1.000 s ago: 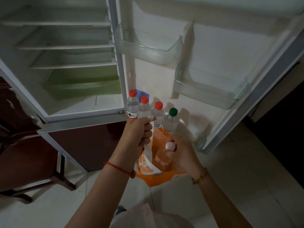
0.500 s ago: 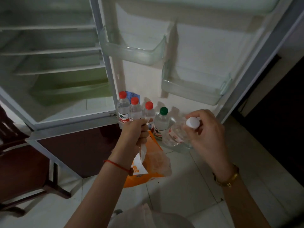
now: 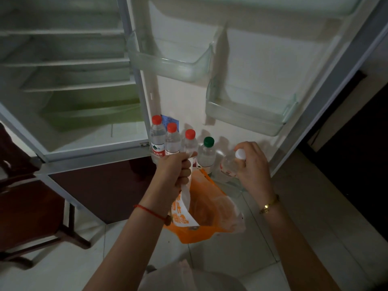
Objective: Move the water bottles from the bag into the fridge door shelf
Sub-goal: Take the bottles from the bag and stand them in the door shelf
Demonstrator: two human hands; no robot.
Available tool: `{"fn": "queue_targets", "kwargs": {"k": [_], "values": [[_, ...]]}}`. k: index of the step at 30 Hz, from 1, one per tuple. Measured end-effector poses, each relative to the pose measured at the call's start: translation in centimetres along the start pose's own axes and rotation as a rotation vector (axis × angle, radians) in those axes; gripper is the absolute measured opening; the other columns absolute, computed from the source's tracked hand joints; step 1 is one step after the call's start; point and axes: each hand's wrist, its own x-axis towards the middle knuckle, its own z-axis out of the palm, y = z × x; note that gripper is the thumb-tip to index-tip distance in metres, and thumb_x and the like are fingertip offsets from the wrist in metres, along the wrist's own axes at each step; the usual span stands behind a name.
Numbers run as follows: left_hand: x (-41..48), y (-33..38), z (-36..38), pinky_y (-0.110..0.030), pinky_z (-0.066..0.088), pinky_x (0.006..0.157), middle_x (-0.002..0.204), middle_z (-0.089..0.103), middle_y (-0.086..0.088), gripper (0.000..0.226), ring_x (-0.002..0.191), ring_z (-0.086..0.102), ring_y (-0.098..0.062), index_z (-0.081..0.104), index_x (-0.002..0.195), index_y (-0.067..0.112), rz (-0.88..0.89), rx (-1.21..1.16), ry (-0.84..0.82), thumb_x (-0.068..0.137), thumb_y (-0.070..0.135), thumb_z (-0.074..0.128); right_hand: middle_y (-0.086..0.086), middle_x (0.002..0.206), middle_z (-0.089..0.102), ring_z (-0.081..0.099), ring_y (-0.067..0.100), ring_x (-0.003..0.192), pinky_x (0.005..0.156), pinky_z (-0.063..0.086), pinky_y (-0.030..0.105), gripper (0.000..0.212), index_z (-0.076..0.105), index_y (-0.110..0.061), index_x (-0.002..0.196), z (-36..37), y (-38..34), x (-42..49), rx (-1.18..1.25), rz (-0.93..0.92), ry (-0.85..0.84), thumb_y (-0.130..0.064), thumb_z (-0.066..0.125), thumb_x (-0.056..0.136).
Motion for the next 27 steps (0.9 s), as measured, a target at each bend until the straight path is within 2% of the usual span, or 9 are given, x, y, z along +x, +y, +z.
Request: {"fn": "queue_targets", "kwargs": {"k": [4, 8, 14, 18, 22, 24, 26, 27], "values": [[0.5, 0.0, 0.4, -0.011, 0.018, 0.031, 0.047, 0.027, 0.007, 0.027, 0.028, 0.024, -0.001, 0.060, 0.119, 0.002, -0.031, -0.008, 0.009, 0.099, 0.011, 0.044, 0.006, 0.105, 0.057, 0.055, 0.025, 0.098, 0.079, 0.045, 0.028, 0.028, 0.060, -0.010, 0.101, 1.6, 0.6, 0.9, -0.054, -0.021, -0.047, 0.006, 0.064, 0.080], [0.7, -0.2, 0.5, -0.012, 0.019, 0.030, 0.049, 0.027, 0.007, 0.028, 0.029, 0.024, -0.001, 0.061, 0.119, 0.001, -0.025, -0.016, 0.009, 0.098, 0.011, 0.045, 0.007, 0.106, 0.058, 0.053, 0.026, 0.099, 0.079, 0.043, 0.026, 0.033, 0.061, -0.008, 0.103, 2.5, 0.9, 1.8, -0.081, -0.020, -0.085, 0.009, 0.067, 0.076], [1.2, -0.1, 0.2, -0.013, 0.019, 0.029, 0.044, 0.028, 0.009, 0.029, 0.029, 0.024, -0.001, 0.060, 0.120, 0.000, -0.030, -0.024, 0.000, 0.099, 0.012, 0.045, 0.008, 0.112, 0.058, 0.053, 0.026, 0.105, 0.084, 0.050, 0.034, 0.028, 0.061, -0.008, 0.110, 3.5, 0.9, 2.0, -0.115, 0.017, -0.127, 0.002, 0.064, 0.084], [1.4, 0.0, -0.1, -0.013, 0.017, 0.029, 0.040, 0.028, 0.011, 0.030, 0.028, 0.023, 0.000, 0.059, 0.122, 0.000, -0.037, -0.014, -0.004, 0.099, 0.013, 0.044, 0.009, 0.110, 0.059, 0.054, 0.028, 0.104, 0.083, 0.048, 0.032, 0.031, 0.062, -0.007, 0.112, 3.8, 1.2, 1.8, -0.101, 0.032, -0.108, 0.005, 0.063, 0.083], [1.7, -0.2, -0.7, -0.012, 0.017, 0.029, 0.043, 0.028, 0.010, 0.029, 0.029, 0.023, 0.000, 0.061, 0.119, 0.001, -0.033, -0.032, 0.015, 0.099, 0.011, 0.042, 0.009, 0.112, 0.058, 0.055, 0.028, 0.108, 0.087, 0.048, 0.032, 0.033, 0.061, -0.008, 0.118, 3.7, 1.3, 1.9, -0.099, 0.049, -0.103, 0.000, 0.062, 0.087], [1.7, -0.2, -1.1, -0.011, 0.018, 0.031, 0.045, 0.029, 0.009, 0.026, 0.029, 0.024, -0.001, 0.063, 0.111, 0.002, -0.029, -0.028, 0.029, 0.099, 0.011, 0.043, 0.009, 0.119, 0.056, 0.055, 0.027, 0.113, 0.090, 0.050, 0.035, 0.037, 0.056, -0.011, 0.123, 3.4, 1.0, 1.9, -0.081, 0.061, -0.083, -0.005, 0.063, 0.087], [1.7, -0.1, -1.5, -0.012, 0.019, 0.031, 0.044, 0.030, 0.009, 0.022, 0.029, 0.025, -0.001, 0.065, 0.088, 0.006, -0.023, -0.013, 0.044, 0.098, 0.011, 0.045, 0.008, 0.123, 0.052, 0.055, 0.025, 0.113, 0.090, 0.053, 0.035, 0.037, 0.053, -0.013, 0.123, 3.1, 0.4, 1.7, -0.093, 0.057, -0.019, -0.010, 0.063, 0.088], [1.6, 0.0, -1.8, -0.013, 0.019, 0.031, 0.043, 0.030, 0.009, 0.029, 0.029, 0.025, -0.002, 0.061, 0.073, 0.011, -0.022, -0.010, 0.057, 0.098, 0.010, 0.046, 0.007, 0.122, 0.051, 0.055, 0.024, 0.111, 0.089, 0.053, 0.035, 0.035, 0.054, -0.013, 0.122, 3.0, 0.0, 1.5, -0.097, 0.051, 0.017, -0.013, 0.062, 0.089]]}}
